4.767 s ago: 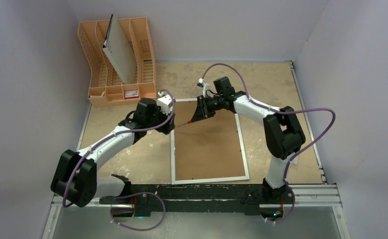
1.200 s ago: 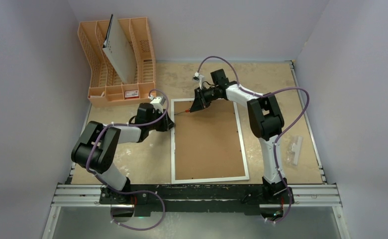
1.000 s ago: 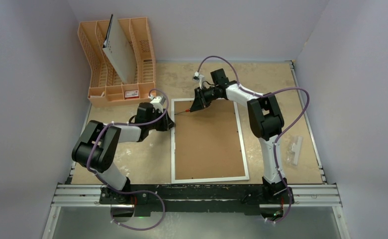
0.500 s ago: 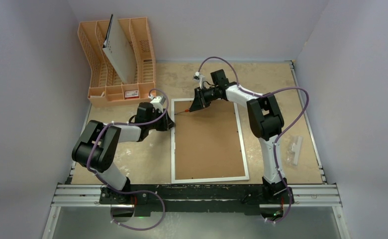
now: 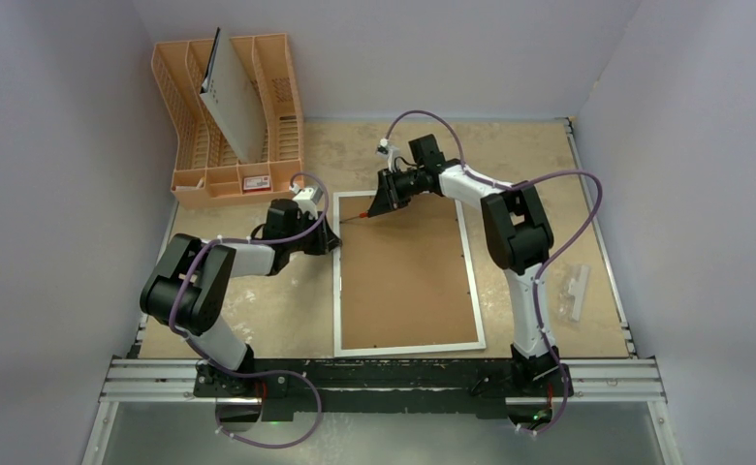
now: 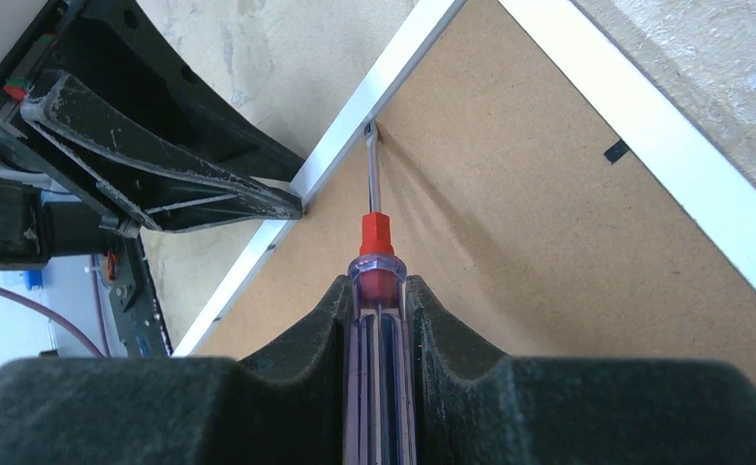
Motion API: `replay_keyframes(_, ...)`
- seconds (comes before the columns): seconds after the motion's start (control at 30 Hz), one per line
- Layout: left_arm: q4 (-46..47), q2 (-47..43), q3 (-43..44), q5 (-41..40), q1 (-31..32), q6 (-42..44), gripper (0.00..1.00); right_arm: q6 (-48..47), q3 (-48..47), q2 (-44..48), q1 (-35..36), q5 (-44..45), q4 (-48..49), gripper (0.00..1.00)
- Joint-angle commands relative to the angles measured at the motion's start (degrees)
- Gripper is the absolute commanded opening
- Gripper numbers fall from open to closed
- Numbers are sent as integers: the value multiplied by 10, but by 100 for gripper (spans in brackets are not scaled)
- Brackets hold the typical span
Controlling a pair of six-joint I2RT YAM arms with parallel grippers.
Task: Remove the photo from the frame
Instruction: Release the photo frame item from the photo frame.
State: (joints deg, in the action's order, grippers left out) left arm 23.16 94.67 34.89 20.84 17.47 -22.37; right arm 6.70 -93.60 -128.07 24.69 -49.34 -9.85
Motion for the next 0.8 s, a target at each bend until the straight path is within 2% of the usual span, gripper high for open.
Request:
replay_keyframes(0.0, -25, 29, -5, 10, 8, 27, 10, 43, 0, 15, 69, 79, 24, 0)
replay_keyframes(0.3, -20, 29, -8, 10, 7, 32, 8, 49, -54, 29, 120, 172, -26, 0)
replay_keyframes(0.77, 1, 29, -23, 12, 7, 37, 5, -36, -179, -5, 171, 250, -127, 0)
